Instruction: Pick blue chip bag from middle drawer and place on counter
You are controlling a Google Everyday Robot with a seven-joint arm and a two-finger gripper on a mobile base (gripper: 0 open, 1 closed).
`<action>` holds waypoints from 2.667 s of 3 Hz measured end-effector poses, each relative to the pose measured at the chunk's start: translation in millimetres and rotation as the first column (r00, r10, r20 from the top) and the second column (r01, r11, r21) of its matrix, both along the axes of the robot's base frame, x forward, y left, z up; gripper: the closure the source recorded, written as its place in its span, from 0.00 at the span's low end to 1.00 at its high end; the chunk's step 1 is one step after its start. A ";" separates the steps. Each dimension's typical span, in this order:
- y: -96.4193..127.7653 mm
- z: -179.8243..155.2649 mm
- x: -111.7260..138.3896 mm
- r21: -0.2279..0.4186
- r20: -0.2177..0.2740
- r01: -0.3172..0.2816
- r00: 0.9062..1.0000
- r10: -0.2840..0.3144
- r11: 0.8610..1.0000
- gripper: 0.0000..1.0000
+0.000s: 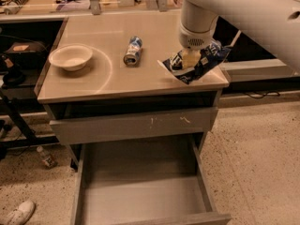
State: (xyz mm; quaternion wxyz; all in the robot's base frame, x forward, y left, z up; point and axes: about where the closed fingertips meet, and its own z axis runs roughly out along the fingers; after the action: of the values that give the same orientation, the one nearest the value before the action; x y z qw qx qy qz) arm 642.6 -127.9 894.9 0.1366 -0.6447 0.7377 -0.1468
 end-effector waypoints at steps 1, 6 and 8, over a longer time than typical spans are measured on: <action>-2.2 4.2 19.0 0.016 0.015 -0.007 1.000 0.007 1.000 1.00; 12.1 -44.3 98.6 0.115 0.045 -0.047 0.998 0.042 0.992 0.94; 12.1 -44.3 98.6 0.115 0.045 -0.047 0.998 0.042 0.992 0.52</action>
Offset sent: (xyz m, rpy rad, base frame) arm 0.0661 -0.0144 -0.0102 0.1121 -0.0552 0.0101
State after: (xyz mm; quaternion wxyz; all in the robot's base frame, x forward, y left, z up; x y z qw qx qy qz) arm 741.2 -115.8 850.5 0.1924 -0.6487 0.7274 -0.1143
